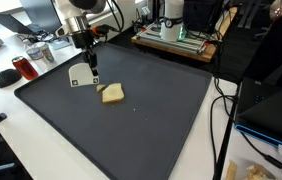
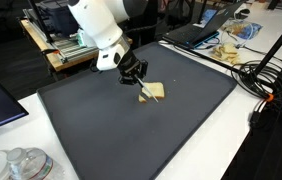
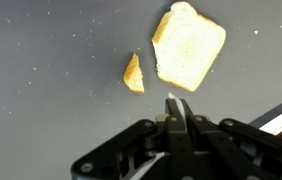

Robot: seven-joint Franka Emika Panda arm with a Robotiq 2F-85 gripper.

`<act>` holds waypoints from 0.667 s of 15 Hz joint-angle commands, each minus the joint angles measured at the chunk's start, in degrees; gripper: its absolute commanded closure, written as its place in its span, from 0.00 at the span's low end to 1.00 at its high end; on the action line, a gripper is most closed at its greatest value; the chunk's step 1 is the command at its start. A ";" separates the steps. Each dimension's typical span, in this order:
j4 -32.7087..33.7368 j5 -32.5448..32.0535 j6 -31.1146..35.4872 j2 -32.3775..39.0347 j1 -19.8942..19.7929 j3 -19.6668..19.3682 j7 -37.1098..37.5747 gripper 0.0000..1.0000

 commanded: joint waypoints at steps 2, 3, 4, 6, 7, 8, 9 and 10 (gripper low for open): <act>-3.02 -13.77 3.90 -4.09 4.86 -1.30 14.15 0.99; -3.57 -17.54 4.97 -4.81 5.90 -1.52 17.76 0.99; -3.80 -21.02 5.35 -5.38 6.48 -1.50 20.92 0.99; -3.92 -28.35 5.33 -6.15 8.37 -2.23 27.78 0.99; -3.86 -32.01 4.91 -6.45 9.46 -2.70 31.17 0.99; -3.72 -35.42 4.22 -6.66 10.51 -3.18 34.30 0.99; -3.54 -39.32 4.03 -6.67 12.00 -4.03 38.21 0.99; -3.11 -42.98 3.52 -6.54 13.48 -4.77 41.89 0.99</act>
